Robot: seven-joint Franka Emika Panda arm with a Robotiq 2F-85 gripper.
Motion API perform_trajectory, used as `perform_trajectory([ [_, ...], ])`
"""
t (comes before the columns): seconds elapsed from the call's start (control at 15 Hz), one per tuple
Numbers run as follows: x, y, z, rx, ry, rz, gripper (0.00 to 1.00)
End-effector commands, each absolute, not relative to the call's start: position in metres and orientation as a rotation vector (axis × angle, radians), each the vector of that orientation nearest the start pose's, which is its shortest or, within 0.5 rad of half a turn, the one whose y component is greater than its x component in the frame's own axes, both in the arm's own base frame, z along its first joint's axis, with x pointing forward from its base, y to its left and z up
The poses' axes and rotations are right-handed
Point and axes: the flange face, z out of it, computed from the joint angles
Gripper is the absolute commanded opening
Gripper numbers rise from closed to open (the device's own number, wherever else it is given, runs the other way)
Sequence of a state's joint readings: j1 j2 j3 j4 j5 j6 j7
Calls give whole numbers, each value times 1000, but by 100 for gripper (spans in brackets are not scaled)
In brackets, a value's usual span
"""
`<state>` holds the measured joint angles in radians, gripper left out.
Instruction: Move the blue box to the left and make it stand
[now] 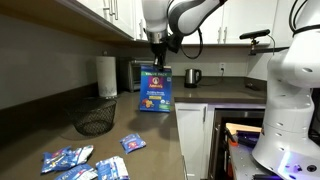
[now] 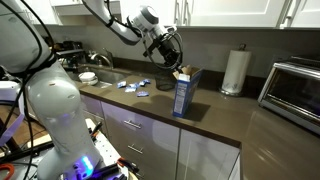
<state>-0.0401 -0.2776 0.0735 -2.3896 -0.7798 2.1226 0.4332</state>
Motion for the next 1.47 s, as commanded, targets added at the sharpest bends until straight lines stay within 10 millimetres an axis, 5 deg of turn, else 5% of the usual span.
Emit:
perform_trajectory([
  [0.0, 464, -16, 427, 2505, 43, 166, 0],
  [0.13, 460, -11, 427, 2521, 56, 161, 0],
  [0.2, 459, -9, 427, 2527, 63, 159, 12],
  [0.47, 453, -2, 420, 2553, 69, 137, 20],
  [0.6, 454, -2, 418, 2566, 69, 124, 45],
  [0.87, 454, -2, 421, 2584, 65, 125, 65],
  [1.2, 453, -6, 426, 2587, 50, 136, 78],
  [1.4, 452, -8, 430, 2583, 42, 146, 74],
])
